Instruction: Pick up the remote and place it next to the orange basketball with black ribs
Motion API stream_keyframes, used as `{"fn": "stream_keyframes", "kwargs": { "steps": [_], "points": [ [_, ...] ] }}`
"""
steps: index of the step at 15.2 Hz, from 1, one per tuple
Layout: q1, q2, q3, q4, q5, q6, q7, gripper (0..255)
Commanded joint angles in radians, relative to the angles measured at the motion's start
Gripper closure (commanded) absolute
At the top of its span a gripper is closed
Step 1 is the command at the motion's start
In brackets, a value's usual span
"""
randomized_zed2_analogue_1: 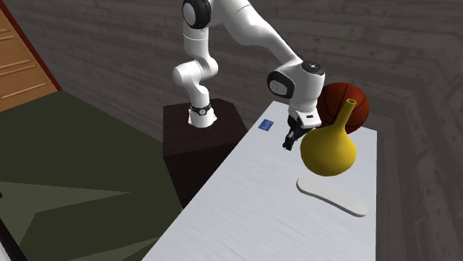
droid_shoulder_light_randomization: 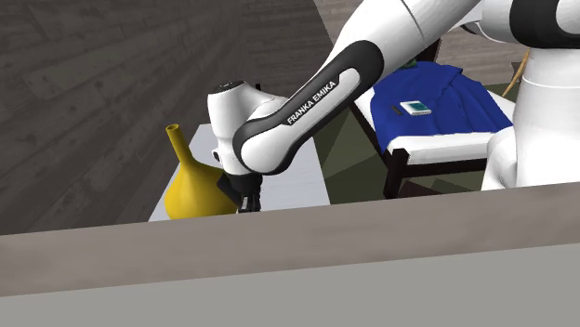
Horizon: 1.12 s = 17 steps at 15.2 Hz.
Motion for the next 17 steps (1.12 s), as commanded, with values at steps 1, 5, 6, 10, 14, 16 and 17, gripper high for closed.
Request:
{"fn": "stream_keyframes", "kwargs": {
  "steps": [1,5,6,10,14,16,17],
  "points": [
    [0.0,0.007,-0.001,-0.002,-0.002,-0.006,0.003,0],
    [-0.004,0.004,-0.003,-0.016,0.0,0.004,-0.004,0],
    [-0.006,-0.014,-0.003,-0.004,0.002,-0.026,-0.005,0],
    [-0.011,-0.058,-0.004,0.038,0.006,-0.111,-0.009,0],
    [-0.011,-0.058,-0.004,0.038,0.006,-0.111,-0.009,0],
    [-0.011,-0.058,-0.004,0.038,0.006,-0.111,-0.009,0],
    [-0.011,-0.058,-0.004,0.038,0.006,-0.111,-0.009,0]
  ]
}}
